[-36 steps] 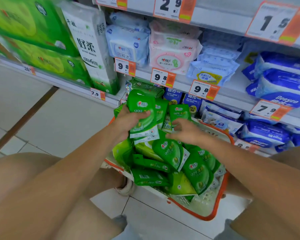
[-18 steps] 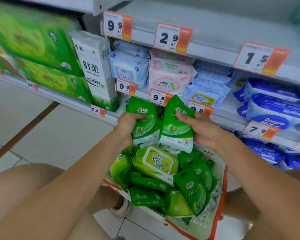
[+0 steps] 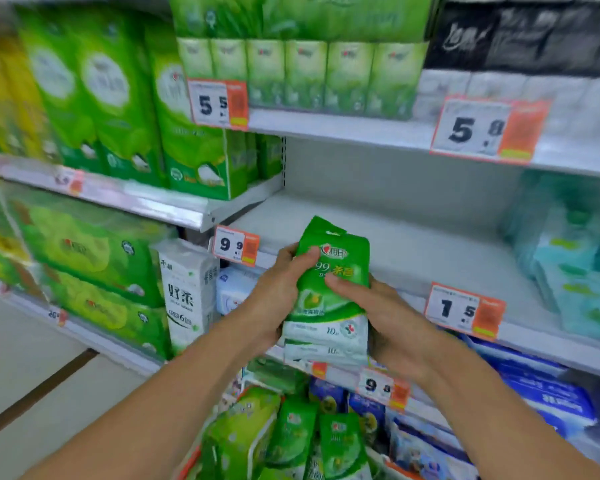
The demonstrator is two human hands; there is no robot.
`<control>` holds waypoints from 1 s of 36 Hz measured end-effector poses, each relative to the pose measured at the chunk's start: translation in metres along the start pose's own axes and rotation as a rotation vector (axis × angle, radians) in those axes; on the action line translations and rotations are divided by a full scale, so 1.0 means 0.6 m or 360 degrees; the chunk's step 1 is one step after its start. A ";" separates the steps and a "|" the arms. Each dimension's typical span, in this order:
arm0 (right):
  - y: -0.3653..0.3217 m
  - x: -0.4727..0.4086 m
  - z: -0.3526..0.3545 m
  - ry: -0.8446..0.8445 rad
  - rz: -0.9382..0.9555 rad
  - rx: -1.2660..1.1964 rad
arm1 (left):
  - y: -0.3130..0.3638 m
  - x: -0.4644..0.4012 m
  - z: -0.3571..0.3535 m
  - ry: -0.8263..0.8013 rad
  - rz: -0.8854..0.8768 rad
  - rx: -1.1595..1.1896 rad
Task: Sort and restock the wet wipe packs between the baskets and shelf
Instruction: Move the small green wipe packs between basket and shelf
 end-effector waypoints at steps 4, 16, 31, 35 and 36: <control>-0.082 -0.071 0.036 0.0100 0.0047 -0.0044 | 0.136 -0.091 -0.004 -0.0033 -0.0486 -0.0495; -0.122 -0.522 0.188 0.0652 0.0191 0.0210 | 0.086 -0.300 0.110 -0.0359 0.0109 -0.3163; -0.131 -0.757 0.188 0.0980 0.0303 0.1073 | 0.110 -0.342 0.098 -0.0397 0.0151 -0.3245; -0.128 -0.764 0.192 0.0859 0.0187 0.1007 | 0.107 -0.342 0.100 -0.0396 0.0143 -0.3233; -0.130 -0.764 0.191 0.0812 0.0160 0.1015 | 0.106 -0.341 0.100 -0.0392 0.0139 -0.3231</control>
Point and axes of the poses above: each hand's wrist, its own x-axis away from the middle knuckle, its own z-axis out of the back of the hand, y = z × x, the point moved 10 cm from there along -x, towards the middle knuckle, and after that the axes turned 13 degrees about x, right-handed, at the moved point
